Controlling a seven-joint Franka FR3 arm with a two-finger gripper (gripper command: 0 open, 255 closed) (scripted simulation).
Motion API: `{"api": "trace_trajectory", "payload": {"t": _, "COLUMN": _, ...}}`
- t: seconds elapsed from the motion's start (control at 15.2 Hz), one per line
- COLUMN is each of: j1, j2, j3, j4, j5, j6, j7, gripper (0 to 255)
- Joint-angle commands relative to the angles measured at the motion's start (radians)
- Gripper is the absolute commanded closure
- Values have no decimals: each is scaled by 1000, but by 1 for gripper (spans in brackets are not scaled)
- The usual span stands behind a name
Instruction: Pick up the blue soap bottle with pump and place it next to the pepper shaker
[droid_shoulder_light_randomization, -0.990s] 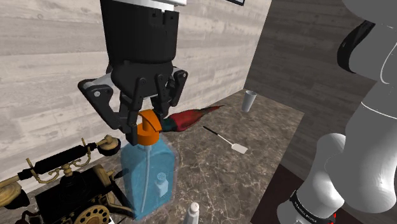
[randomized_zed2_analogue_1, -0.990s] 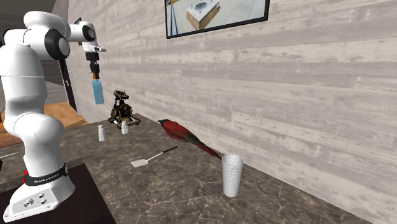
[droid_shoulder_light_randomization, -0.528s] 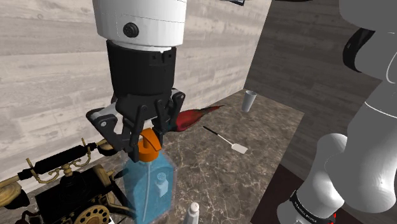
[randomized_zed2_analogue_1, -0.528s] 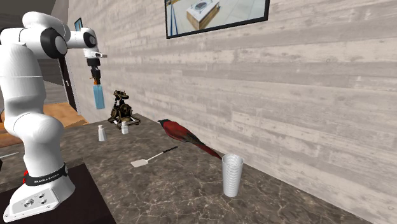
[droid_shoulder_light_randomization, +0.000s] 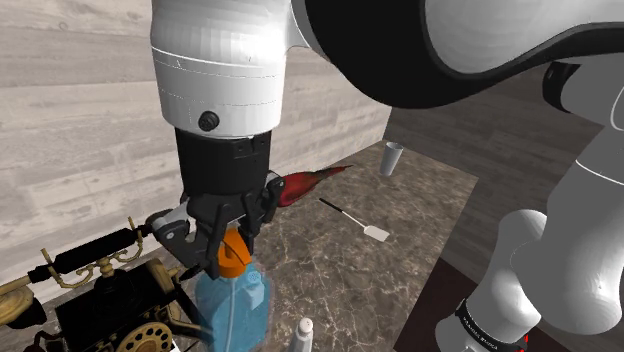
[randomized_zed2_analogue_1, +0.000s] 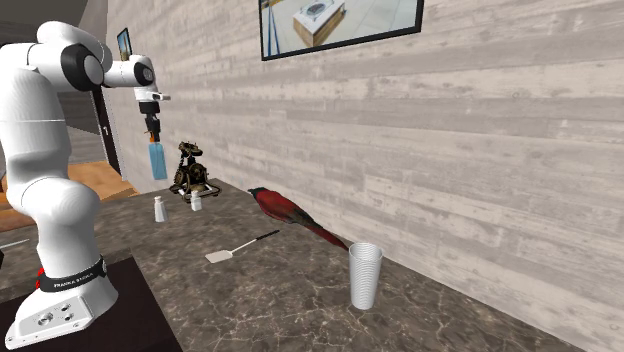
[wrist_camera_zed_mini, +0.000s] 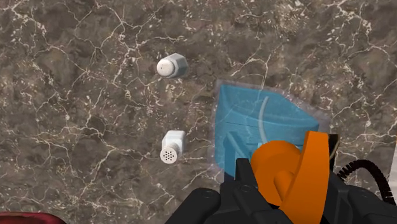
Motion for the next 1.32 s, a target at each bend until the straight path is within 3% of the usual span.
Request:
{"api": "trace_trajectory", "payload": {"t": 0.0, "j1": 0, "j2": -6, "j3": 0, "j4": -35, "j5": 3, "j6": 31, "j7": 0, "gripper": 255}}
{"api": "trace_trajectory", "payload": {"t": 1.25, "j1": 3, "j2": 29, "j3": 0, "j4": -255, "j5": -19, "j6": 280, "j7": 18, "gripper": 255}}
